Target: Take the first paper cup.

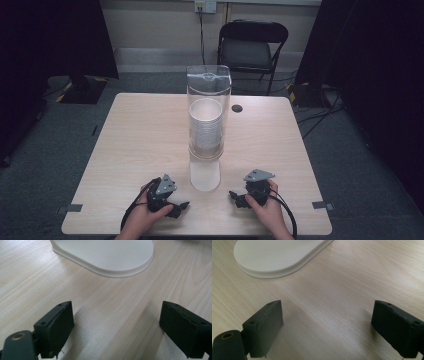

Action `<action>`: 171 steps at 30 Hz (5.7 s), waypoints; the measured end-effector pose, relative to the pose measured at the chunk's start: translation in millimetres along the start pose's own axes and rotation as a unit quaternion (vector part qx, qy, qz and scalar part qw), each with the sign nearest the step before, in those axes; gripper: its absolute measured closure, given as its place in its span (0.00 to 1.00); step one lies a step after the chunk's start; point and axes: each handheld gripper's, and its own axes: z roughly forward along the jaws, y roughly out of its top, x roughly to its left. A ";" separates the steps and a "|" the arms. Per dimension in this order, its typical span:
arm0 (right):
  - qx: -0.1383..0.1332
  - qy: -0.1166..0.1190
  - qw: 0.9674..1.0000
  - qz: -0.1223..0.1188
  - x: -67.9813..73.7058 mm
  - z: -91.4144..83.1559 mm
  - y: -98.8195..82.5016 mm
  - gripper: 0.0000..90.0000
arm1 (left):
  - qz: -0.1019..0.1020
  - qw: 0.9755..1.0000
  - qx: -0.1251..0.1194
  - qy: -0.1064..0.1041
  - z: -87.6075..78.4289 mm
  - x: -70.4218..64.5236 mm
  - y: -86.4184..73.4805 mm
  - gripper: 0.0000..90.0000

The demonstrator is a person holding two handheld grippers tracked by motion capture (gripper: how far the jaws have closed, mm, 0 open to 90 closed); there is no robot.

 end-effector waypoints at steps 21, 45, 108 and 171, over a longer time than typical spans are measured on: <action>-0.045 0.035 0.998 0.017 -0.6 -5.4 17.3 0.16 | -0.006 1.000 -0.001 0.000 0.3 -0.7 -0.1 0.13; -0.088 0.099 0.991 -0.021 19.7 -7.8 71.4 0.17 | -0.006 1.000 -0.001 0.000 0.3 -0.7 -0.1 0.13; -0.193 0.093 0.976 -0.046 33.6 6.3 107.0 0.41 | 0.001 1.000 0.000 0.000 0.0 0.1 0.0 0.13; -0.227 0.101 0.968 -0.026 33.4 9.8 115.1 0.36 | -0.005 1.000 -0.001 0.000 0.2 -0.6 -0.2 0.13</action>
